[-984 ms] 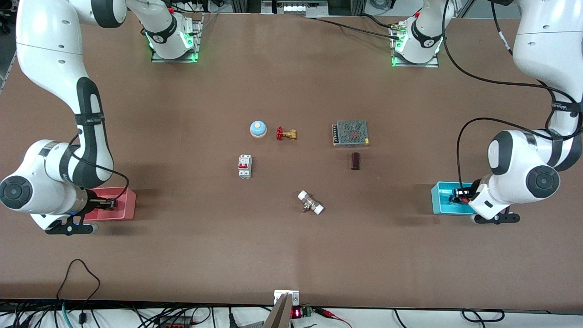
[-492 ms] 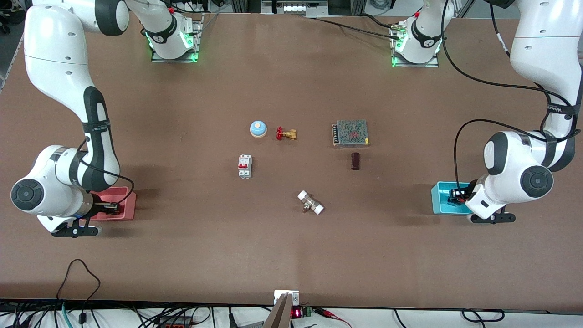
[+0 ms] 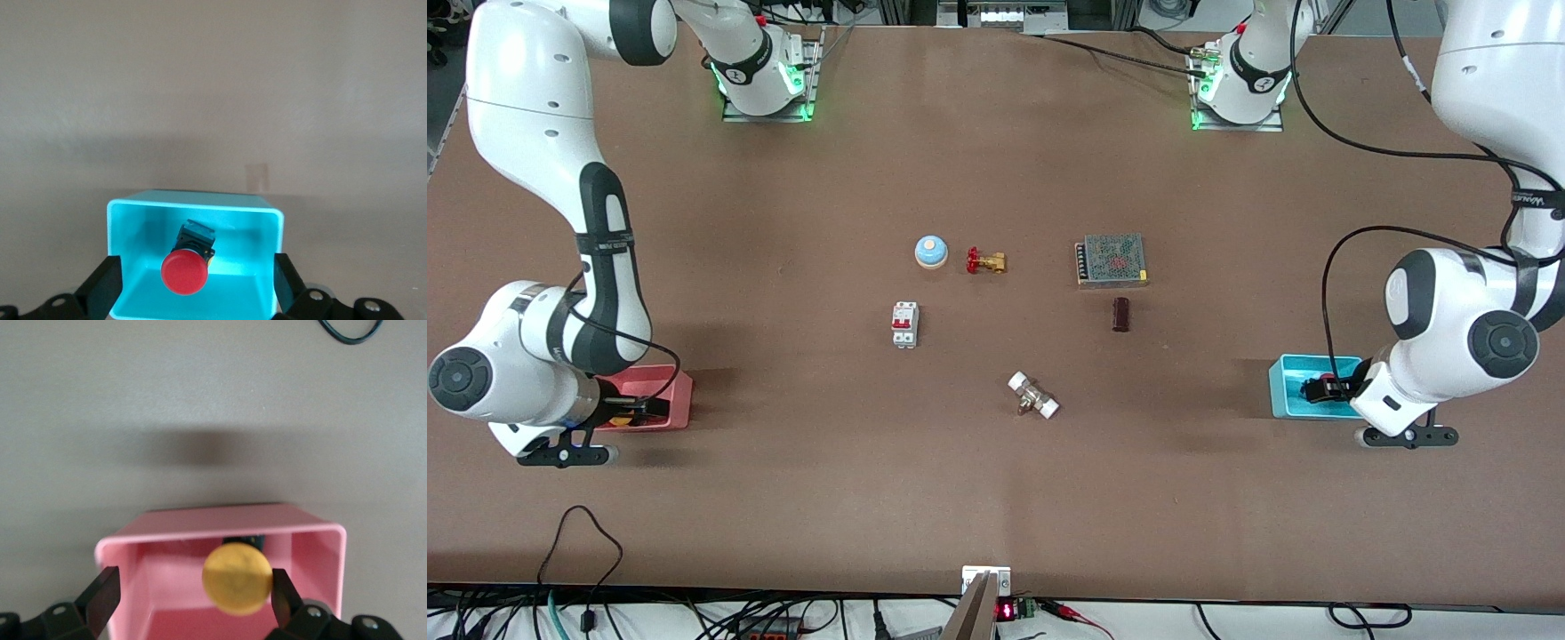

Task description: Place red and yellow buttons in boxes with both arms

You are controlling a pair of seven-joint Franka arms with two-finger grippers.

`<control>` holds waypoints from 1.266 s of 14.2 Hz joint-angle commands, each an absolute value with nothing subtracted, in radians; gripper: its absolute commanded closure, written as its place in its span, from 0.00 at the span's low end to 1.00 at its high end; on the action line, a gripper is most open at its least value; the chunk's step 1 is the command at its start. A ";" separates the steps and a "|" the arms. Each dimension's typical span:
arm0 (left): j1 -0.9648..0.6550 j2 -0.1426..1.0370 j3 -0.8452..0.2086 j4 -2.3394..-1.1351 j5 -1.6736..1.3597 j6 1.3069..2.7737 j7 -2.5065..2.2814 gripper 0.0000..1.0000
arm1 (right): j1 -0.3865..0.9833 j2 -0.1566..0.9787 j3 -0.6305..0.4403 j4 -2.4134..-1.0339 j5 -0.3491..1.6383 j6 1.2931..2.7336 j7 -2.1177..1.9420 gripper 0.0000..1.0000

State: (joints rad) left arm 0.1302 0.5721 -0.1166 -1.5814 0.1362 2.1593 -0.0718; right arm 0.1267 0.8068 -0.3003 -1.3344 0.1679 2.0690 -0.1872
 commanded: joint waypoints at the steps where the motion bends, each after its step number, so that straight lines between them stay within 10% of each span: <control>1: 0.127 0.496 -0.146 -1.598 0.144 2.119 -0.078 0.00 | 0.118 0.744 -0.288 -1.342 0.187 2.010 -0.209 0.00; 18: 0.149 0.108 -0.196 -1.598 0.058 1.729 -0.083 0.00 | 0.258 0.200 -0.287 -1.377 0.081 1.482 -0.084 0.00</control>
